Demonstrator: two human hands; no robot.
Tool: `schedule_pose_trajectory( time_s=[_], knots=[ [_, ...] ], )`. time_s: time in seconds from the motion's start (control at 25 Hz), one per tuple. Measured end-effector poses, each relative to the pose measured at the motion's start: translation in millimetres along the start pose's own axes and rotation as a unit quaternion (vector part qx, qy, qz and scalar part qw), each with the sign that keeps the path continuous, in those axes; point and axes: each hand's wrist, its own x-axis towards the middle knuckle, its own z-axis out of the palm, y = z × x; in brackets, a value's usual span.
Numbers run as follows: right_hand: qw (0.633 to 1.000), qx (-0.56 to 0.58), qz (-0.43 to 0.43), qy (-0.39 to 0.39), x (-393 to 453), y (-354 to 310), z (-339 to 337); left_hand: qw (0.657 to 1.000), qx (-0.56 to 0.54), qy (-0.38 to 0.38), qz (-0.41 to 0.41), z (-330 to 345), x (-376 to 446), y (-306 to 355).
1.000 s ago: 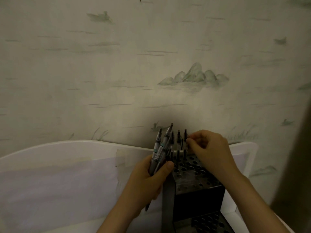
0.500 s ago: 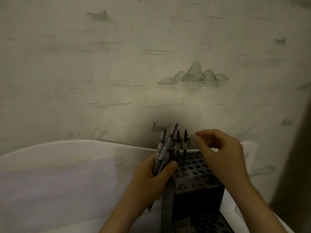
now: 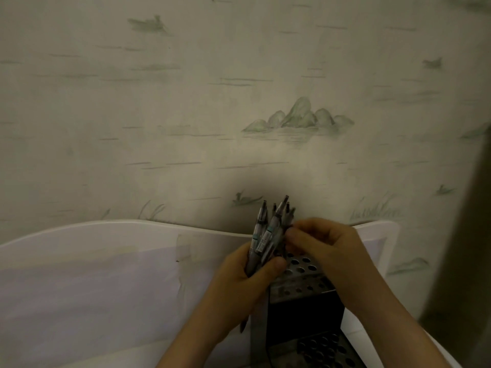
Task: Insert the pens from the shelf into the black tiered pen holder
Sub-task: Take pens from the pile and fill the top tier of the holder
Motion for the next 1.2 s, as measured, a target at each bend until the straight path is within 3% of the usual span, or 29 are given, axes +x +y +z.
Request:
schedule_pose_trajectory(
  time_s=[0.2,0.36,0.44,0.68,0.88,1.08,1.2],
  knots=[
    [0.981,0.096,-0.098,0.141,16,-28,-28,0.999,0.013,0.026,-0.021,-2,-2,-3],
    [0.96,-0.08,-0.188,0.191,27,-26,-37,0.999,0.002,0.042,-0.025,-1,1,-1],
    [0.949,-0.156,-0.197,0.189,31,-16,-35,0.999,-0.008,0.043,-0.022,1,2,0],
    [0.939,-0.23,-0.195,0.166,40,13,-25,0.999,-0.007,0.05,-0.016,0,2,0],
    [0.933,-0.312,-0.138,0.115,41,30,-23,0.998,-0.008,0.062,-0.014,-3,2,-2],
    [0.944,-0.299,-0.1,0.094,38,29,-29,0.998,-0.017,0.057,-0.02,-1,2,-2],
    [0.942,-0.282,-0.132,0.126,30,26,-27,0.998,-0.013,0.049,-0.023,1,2,-2]
  ],
)
